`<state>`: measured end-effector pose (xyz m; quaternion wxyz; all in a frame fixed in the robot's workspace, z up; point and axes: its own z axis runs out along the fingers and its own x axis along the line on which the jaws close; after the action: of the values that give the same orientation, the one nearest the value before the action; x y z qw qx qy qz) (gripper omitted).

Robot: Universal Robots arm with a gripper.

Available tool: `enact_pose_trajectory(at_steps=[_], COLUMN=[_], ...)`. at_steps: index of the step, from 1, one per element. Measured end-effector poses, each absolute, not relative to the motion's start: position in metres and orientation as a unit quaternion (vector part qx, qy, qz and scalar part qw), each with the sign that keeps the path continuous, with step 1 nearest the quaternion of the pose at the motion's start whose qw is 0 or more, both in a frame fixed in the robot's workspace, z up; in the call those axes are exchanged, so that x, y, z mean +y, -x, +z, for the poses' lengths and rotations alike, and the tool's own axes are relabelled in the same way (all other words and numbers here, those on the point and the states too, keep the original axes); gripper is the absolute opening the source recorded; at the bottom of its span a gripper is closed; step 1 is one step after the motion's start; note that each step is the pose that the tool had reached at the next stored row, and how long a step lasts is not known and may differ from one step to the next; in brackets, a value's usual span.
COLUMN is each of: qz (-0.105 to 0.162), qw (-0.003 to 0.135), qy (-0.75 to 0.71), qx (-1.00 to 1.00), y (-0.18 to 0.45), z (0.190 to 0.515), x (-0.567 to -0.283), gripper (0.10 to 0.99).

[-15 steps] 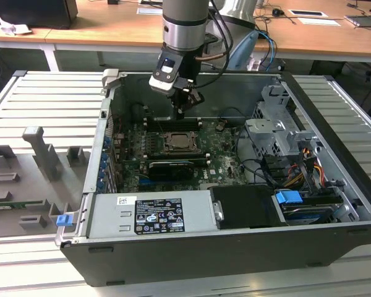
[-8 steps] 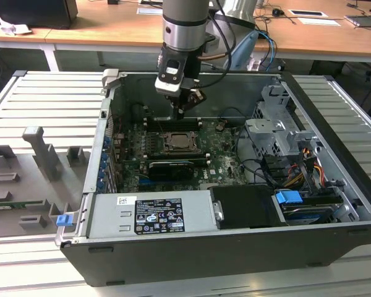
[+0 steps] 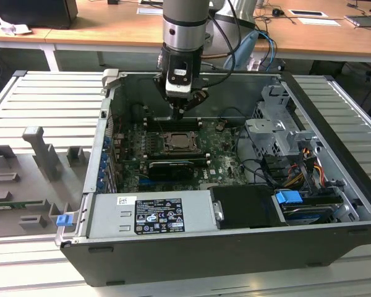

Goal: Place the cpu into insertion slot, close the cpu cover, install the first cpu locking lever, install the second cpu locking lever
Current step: 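Install the first cpu locking lever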

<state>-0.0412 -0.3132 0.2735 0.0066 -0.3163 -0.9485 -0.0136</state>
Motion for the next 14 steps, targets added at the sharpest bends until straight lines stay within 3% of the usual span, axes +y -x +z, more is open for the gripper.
enact_pose_trajectory(at_steps=[14], qz=[-0.013], qw=[0.008], qy=[0.169], qx=[-0.986], y=[0.0412], z=[0.2732], x=[-0.3132], gripper=[0.106])
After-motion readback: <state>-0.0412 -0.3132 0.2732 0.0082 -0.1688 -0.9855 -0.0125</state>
